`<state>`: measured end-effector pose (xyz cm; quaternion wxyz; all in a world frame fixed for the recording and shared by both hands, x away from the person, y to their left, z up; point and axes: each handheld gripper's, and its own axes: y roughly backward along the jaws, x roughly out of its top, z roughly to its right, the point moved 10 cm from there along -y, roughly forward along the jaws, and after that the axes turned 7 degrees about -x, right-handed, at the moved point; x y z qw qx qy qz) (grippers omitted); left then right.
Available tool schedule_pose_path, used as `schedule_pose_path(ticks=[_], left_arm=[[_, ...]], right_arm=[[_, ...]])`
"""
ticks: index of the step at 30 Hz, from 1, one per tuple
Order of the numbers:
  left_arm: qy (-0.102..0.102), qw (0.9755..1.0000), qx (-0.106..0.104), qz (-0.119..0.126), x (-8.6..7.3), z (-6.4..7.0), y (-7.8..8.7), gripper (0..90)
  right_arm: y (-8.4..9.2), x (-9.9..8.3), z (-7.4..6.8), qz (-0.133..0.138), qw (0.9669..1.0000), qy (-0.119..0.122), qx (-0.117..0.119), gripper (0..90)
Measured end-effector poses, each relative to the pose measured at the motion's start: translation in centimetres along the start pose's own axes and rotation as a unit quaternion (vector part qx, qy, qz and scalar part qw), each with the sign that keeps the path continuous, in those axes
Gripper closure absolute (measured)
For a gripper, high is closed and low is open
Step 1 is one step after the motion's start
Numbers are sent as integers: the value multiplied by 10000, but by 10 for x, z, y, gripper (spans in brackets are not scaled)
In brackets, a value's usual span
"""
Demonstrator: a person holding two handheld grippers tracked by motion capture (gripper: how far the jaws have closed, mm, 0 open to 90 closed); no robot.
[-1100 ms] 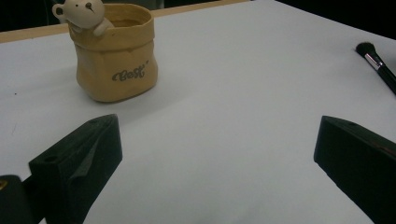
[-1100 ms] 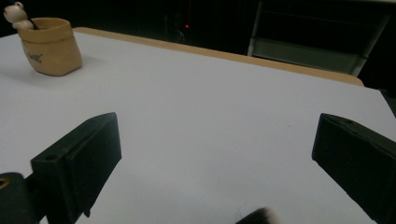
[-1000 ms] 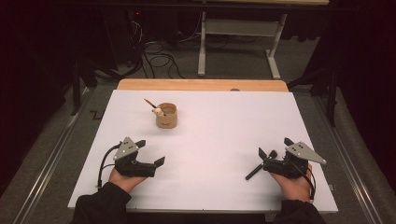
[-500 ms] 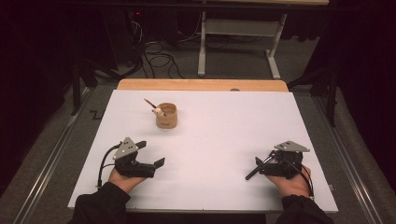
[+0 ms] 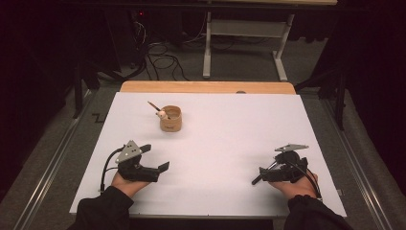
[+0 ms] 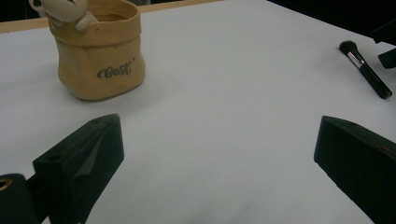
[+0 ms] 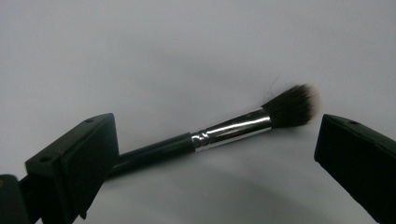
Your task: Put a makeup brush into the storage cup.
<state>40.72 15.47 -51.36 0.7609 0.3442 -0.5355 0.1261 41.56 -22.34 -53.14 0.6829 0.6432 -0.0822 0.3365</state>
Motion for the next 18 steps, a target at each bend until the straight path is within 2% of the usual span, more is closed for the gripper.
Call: schedule_pose_path(ticks=[8, 13, 18], left_arm=[[-3, 10000, 6, -25, -1, -1, -1, 22], [-16, 10000, 3, -33, -1, 0, -1, 22], [-2, 10000, 5, -30, -1, 0, -1, 22]], right_arm=[[1, -10, -7, -502, 9987, -16, 125, 5], [3, -11, -10, -696, 9975, -11, 128, 5], [4, -12, -14, -864, 9961, -121, 146, 5]])
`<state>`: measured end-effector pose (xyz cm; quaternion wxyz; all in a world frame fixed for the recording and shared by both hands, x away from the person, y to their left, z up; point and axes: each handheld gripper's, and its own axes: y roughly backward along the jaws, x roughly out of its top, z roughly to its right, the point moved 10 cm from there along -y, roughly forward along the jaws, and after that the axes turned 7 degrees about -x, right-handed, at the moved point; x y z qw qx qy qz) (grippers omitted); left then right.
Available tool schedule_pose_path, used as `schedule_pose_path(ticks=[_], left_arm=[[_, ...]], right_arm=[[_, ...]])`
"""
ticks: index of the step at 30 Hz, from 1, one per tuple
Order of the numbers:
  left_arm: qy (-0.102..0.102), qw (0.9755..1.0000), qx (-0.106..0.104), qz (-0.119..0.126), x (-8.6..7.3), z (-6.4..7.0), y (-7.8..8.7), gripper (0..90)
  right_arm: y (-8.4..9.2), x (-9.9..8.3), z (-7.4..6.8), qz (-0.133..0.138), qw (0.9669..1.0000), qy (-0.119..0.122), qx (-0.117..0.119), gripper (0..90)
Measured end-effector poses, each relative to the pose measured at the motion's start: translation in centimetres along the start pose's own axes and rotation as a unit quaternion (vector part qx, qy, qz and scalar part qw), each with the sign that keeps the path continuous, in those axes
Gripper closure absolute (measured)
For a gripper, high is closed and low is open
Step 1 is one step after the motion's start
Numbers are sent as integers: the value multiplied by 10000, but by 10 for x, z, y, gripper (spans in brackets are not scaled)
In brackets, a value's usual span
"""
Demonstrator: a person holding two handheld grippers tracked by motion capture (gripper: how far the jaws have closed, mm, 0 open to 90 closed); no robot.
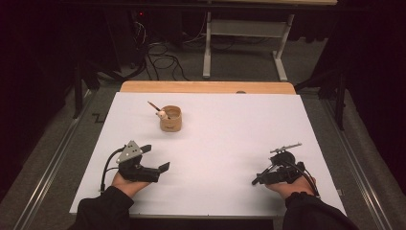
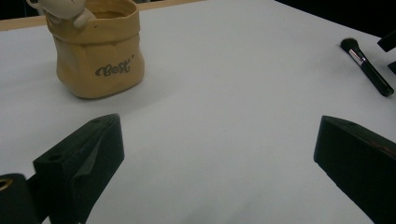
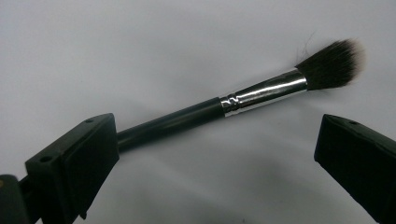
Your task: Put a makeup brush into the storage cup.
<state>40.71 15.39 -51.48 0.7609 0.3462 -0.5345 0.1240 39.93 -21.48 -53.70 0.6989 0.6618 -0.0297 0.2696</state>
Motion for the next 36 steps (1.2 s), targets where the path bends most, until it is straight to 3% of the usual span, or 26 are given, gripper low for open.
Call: schedule_pose_path(ticks=[10, 20, 24, 29, 36], left_arm=[[-2, 10000, 12, -2, 0, 0, 1, 22], [-22, 10000, -7, -2, 0, 1, 0, 22], [-21, 10000, -5, -3, 0, 1, 0, 23], [-19, 10000, -14, 0, 0, 1, 0, 23], [-10, 10000, -18, 2, 0, 1, 0, 26]], right_arm=[[-4, 7, -17, -99, 9999, -97, 87, 15], [-10, 0, -19, -311, 9993, -192, 97, 68], [-13, -1, -19, -342, 9992, -196, 33, 131], [-10, -2, -15, -371, 9992, -57, -144, 278], [-7, -3, -12, -390, 9990, 44, -214, 458]])
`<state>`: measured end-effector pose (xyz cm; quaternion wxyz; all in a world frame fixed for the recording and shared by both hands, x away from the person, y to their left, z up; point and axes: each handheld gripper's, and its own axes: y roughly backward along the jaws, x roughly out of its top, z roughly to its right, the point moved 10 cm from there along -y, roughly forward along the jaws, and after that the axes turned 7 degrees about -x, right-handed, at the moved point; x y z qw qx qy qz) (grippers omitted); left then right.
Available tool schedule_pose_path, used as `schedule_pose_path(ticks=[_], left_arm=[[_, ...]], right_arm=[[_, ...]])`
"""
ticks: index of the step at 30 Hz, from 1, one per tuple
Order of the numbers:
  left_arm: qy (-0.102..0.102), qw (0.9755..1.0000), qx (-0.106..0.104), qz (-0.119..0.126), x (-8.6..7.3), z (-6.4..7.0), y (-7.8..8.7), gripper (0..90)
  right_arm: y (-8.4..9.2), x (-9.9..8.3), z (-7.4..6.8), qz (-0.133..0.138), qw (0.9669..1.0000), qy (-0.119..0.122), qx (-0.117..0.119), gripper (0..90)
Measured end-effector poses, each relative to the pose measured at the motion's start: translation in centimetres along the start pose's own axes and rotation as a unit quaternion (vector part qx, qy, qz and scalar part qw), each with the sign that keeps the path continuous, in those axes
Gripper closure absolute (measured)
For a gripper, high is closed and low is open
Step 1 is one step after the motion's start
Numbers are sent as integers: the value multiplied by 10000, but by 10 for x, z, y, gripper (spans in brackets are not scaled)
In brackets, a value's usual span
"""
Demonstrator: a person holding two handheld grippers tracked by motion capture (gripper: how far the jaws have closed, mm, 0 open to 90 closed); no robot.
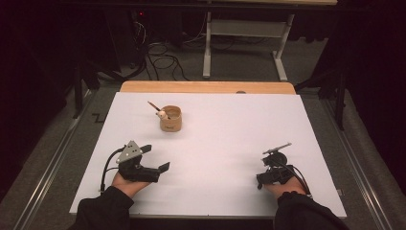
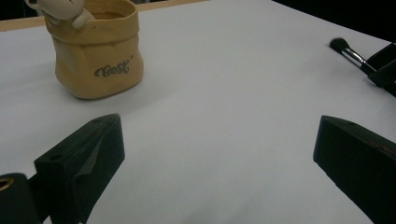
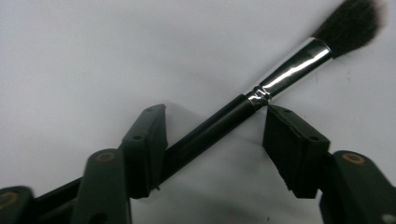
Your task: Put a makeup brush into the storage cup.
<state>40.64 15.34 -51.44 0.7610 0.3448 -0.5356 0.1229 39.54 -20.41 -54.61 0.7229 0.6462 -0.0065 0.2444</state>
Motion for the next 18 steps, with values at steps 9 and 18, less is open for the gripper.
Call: schedule_pose_path(ticks=[9, 18], left_arm=[[-3, 10000, -2, 8, 0, 0, 0, 26], [-19, 10000, -2, 4, 0, 0, 0, 28]], right_arm=[[2, 0, -4, -34, 9998, 178, 25, 597], [2, 1, -4, -117, 9995, 269, 73, 682]])
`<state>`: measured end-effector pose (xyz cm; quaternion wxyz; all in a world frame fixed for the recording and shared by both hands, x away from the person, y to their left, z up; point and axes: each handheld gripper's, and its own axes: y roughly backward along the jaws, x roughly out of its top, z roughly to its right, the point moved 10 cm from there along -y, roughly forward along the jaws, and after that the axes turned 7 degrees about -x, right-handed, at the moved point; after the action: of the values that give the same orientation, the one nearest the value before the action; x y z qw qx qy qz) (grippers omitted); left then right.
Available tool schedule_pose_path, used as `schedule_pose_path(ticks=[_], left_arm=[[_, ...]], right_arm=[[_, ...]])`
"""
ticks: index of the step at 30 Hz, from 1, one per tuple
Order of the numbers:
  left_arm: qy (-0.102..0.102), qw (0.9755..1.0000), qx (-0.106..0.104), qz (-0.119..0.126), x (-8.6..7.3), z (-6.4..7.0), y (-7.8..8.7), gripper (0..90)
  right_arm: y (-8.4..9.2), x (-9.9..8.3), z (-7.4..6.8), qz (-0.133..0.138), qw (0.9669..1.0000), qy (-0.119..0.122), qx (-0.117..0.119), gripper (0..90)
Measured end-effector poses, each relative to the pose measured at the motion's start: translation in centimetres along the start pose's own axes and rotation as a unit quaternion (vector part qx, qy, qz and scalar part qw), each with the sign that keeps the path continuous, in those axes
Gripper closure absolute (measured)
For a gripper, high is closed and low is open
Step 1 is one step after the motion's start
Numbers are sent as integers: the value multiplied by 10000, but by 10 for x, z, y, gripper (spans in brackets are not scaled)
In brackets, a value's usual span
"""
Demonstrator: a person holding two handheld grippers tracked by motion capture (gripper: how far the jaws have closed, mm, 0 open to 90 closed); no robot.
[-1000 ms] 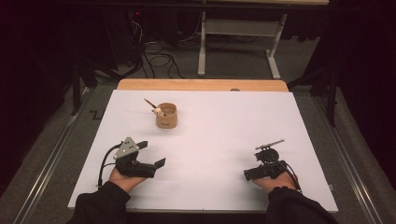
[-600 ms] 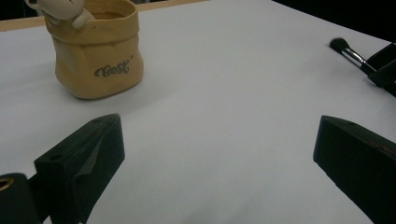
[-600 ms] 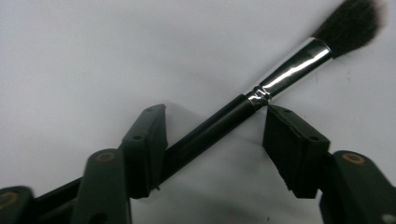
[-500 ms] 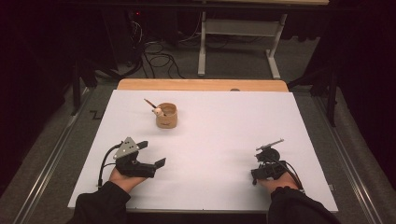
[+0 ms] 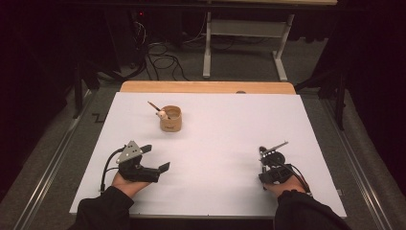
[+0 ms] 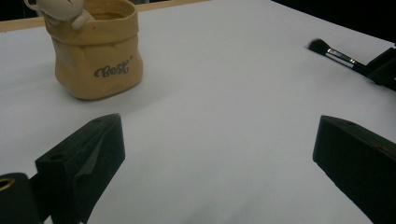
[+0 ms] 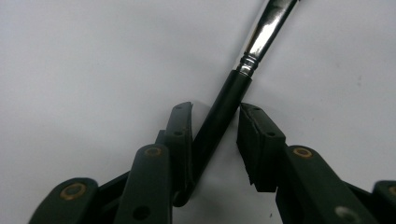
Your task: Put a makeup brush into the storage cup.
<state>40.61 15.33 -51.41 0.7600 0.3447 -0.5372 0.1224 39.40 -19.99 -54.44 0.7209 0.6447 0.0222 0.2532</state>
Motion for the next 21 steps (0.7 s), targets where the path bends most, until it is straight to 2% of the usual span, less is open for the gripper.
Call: schedule_pose_path(ticks=[5, 14, 21], left_arm=[[23, 10000, 13, 53, 1, -1, 1, 31], [8, 10000, 28, 59, 1, -1, 1, 35], [17, 9999, 48, 96, 2, -2, 3, 38]], right_arm=[[0, 0, 4, -31, 10000, -65, 26, 745], [-1, 1, 6, -92, 9998, -143, 36, 799], [-1, 1, 7, -171, 9998, -123, 19, 804]])
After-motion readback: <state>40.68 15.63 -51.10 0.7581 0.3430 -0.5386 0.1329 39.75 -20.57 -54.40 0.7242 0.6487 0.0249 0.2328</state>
